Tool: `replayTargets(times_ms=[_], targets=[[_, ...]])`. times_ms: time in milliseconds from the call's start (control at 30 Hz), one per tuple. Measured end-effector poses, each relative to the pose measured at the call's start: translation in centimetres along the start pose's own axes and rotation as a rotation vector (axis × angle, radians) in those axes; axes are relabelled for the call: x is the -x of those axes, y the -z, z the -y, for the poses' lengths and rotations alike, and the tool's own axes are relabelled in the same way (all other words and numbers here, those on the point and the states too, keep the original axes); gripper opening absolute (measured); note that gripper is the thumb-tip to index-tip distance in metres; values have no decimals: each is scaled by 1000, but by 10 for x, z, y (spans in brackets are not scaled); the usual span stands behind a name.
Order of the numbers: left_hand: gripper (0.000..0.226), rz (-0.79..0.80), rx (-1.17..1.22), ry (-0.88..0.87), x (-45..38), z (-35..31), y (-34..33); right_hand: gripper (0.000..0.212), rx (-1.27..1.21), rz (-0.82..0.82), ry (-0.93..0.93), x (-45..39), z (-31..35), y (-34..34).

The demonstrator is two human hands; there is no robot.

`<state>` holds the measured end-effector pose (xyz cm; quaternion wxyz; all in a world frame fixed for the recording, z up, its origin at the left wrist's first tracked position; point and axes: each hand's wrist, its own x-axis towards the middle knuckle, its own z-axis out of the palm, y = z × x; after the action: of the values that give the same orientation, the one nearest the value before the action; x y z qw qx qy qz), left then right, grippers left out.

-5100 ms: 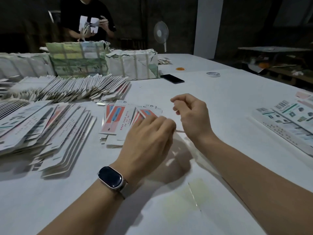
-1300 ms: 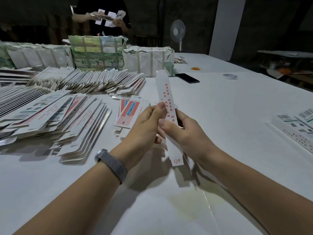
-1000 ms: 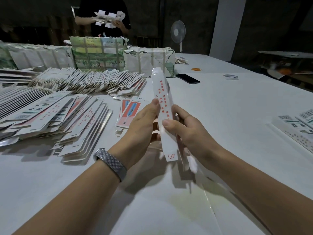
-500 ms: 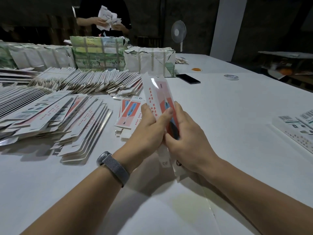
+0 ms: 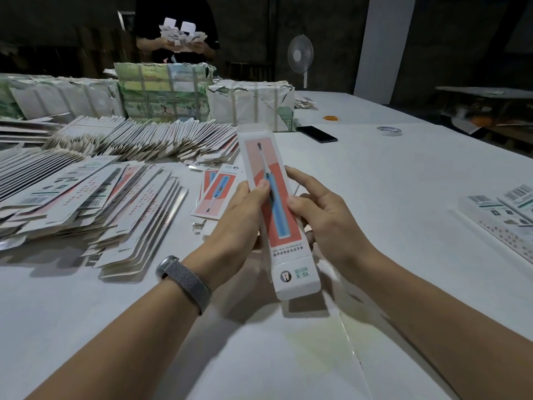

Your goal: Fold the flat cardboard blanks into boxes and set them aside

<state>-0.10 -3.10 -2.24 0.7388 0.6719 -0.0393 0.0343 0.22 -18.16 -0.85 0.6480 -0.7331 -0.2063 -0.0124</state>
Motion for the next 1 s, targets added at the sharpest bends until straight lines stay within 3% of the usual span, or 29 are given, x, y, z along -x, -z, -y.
replayTargets(times_ms=[133,200,300,433,633,833,1000], targets=[[37,4,-96,-32,-1,-7,5,35,-72,6,-3,0,0,2],[54,-4,-224,-95,-3,-12,10,35,-102,7,3,1,-1,6],[59,36,-303,-172,-2,-15,14,41,-113,52,0,2,-3,5],[59,-70,-376,-203,-4,-5,8,50,-117,84,94,7,-4,-11],[80,-16,-184,-138,-4,4,-5,53,-59,85,170,7,-6,-29],[68,-27,-215,-238,2,0,-6,52,-101,84,127,4,-5,-19],[39,-48,-141,-220,5,-2,-7,46,-150,86,105,2,-4,-15]])
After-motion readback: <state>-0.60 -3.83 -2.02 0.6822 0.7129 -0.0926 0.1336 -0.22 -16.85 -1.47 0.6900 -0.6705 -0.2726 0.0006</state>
